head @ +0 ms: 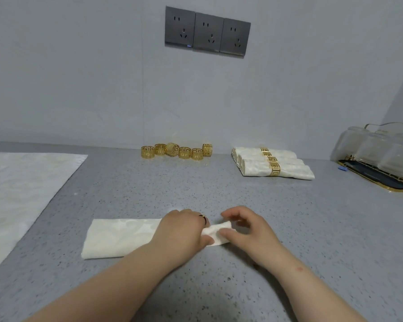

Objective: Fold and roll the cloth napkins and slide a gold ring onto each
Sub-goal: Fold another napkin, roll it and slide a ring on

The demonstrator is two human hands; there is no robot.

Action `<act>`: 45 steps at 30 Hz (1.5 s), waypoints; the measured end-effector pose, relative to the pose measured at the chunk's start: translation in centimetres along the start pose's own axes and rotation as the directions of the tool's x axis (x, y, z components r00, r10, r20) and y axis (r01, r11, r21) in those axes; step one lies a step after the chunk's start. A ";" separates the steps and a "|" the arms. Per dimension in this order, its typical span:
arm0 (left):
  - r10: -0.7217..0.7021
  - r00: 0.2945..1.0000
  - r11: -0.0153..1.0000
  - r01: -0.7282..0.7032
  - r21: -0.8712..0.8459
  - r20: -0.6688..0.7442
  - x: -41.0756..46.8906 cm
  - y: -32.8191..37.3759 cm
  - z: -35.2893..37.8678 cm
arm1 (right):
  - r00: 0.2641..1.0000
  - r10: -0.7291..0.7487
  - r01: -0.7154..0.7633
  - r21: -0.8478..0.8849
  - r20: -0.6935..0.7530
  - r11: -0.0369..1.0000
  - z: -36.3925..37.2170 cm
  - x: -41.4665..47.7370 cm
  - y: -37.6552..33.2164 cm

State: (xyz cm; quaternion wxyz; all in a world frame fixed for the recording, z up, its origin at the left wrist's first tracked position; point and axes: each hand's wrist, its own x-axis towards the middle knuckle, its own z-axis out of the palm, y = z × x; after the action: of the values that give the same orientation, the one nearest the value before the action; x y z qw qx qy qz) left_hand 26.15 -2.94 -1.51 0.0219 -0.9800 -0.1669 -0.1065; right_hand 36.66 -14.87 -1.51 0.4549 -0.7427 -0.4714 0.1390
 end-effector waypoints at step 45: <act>-0.424 0.905 0.759 0.335 -0.558 -0.033 3.9 -11.9 2.3 | 0.961 0.197 -0.206 -0.025 -0.192 0.978 4.3 19.7 0.8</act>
State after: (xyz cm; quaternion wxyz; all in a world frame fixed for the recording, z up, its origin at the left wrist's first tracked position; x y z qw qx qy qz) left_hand 26.23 9.74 -2.85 -0.2638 -0.8796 -0.3233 -0.2283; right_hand 44.56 3.61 -0.19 0.4644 -0.8066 -0.3510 0.1029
